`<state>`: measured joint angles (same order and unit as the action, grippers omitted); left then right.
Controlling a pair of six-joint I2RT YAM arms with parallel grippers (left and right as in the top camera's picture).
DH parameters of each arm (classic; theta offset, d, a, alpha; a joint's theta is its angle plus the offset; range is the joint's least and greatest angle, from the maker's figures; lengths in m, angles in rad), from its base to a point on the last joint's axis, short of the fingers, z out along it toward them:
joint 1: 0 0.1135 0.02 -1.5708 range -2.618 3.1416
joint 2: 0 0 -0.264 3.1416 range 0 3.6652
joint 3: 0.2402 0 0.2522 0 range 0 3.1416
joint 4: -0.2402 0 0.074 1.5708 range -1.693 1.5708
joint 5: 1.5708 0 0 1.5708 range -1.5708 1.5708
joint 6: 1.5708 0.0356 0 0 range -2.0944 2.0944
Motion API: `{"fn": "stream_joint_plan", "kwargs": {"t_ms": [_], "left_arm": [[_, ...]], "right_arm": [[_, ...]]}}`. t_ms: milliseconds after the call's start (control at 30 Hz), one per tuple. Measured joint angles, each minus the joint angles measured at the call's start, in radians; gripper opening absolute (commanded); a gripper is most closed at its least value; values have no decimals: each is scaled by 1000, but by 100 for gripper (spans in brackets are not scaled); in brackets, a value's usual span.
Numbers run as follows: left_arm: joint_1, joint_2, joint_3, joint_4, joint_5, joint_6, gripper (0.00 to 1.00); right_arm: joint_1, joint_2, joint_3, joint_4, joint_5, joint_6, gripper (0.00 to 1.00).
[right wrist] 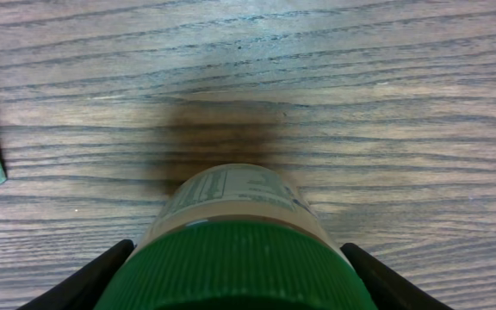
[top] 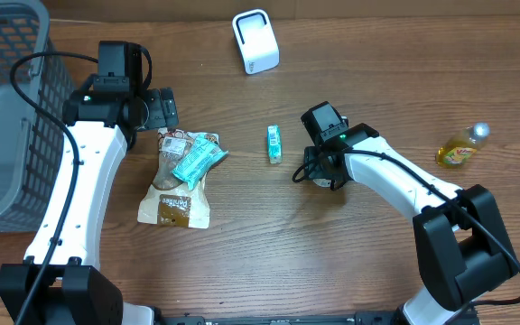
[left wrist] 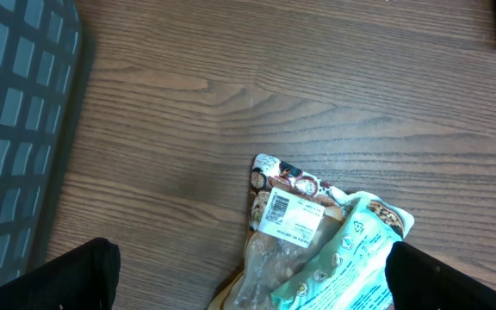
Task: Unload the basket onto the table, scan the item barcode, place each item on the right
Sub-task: 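Close the right gripper on the green jar lid, then lift the green jar with the right gripper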
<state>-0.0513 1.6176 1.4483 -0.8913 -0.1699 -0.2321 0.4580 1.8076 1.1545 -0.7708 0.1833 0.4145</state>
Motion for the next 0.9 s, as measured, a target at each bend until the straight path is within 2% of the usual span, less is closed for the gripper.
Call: {"fn": "stream_joint_plan", "kwargs": {"t_ms": [500, 767, 900], "left_arm": [[0, 0, 0, 0, 0, 0, 100], [0, 0, 0, 0, 0, 0, 100], [0, 0, 0, 0, 0, 0, 100]], "right_arm": [[0, 0, -22, 53, 0, 0, 73], [0, 0, -22, 45, 0, -1, 61], [-3, 0, 3, -32, -2, 0, 55]]}}
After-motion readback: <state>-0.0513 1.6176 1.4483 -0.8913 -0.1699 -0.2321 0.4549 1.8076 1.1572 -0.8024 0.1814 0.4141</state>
